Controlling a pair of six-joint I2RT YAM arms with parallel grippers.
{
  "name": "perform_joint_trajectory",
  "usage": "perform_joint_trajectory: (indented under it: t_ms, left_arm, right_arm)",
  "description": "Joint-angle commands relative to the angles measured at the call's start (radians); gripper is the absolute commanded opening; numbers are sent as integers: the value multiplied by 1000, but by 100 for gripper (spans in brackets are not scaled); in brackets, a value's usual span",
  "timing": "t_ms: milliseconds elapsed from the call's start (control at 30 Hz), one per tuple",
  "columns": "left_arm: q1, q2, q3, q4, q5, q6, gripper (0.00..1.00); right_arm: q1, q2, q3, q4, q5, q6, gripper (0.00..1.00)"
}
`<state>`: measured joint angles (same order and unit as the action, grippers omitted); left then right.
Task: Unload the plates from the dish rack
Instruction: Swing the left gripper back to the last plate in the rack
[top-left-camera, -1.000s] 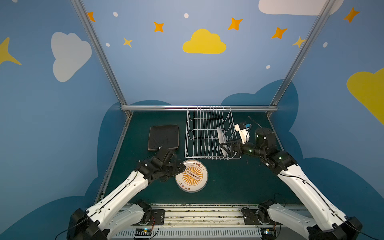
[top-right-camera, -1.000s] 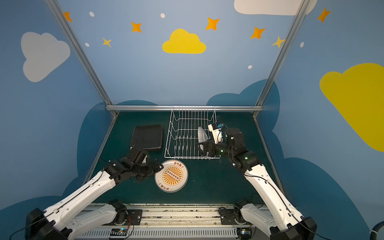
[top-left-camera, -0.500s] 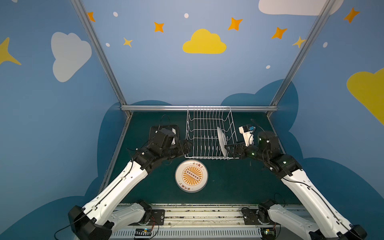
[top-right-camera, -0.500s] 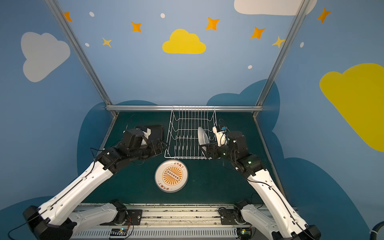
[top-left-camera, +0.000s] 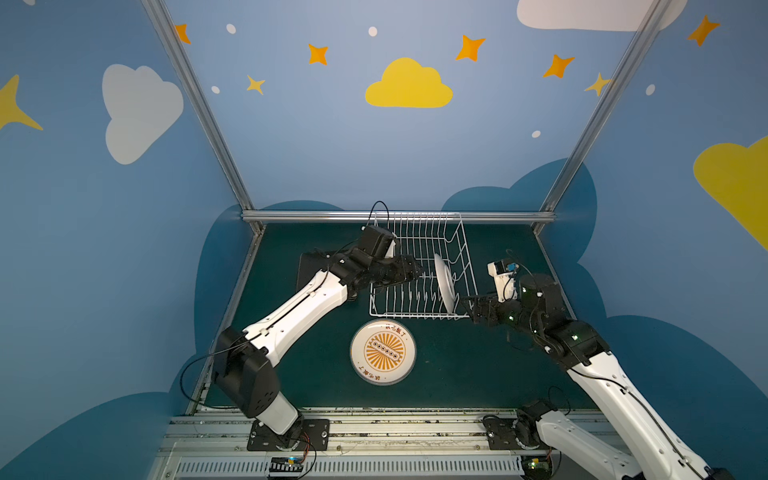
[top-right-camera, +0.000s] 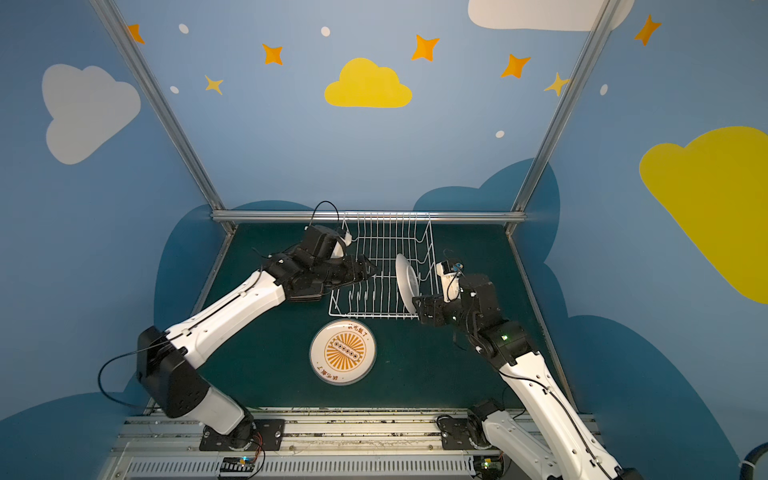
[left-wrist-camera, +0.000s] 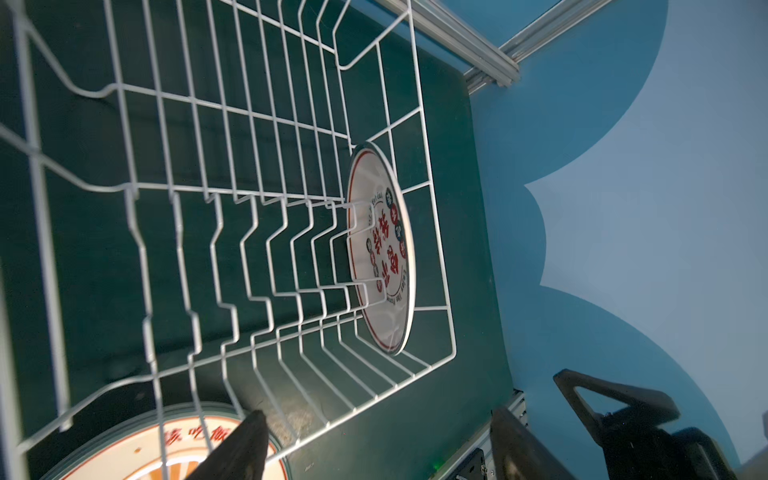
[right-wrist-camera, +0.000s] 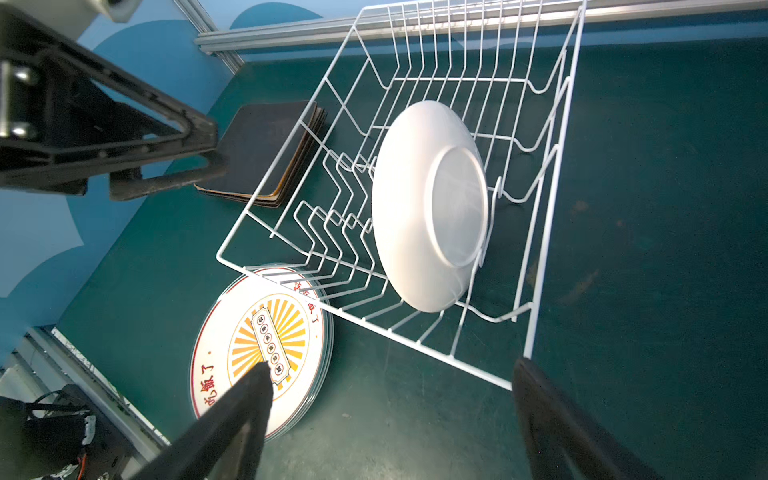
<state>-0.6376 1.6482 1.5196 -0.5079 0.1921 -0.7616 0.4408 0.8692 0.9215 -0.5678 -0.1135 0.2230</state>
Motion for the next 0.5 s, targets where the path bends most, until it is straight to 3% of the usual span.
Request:
perform_joint_trajectory:
  t_ms: [0, 300, 467]
  left_arm:
    - [-26, 79, 98, -20, 24, 42, 80]
    - [-51, 321, 288, -66, 94, 47, 68]
    - [-61, 387, 321, -62, 47, 33, 49]
  right_arm:
    - [-10, -1, 10, -50, 47, -34, 90]
    - [-37, -1, -14, -14, 37, -22, 90]
    - [-48, 2, -5, -3, 29, -23, 89]
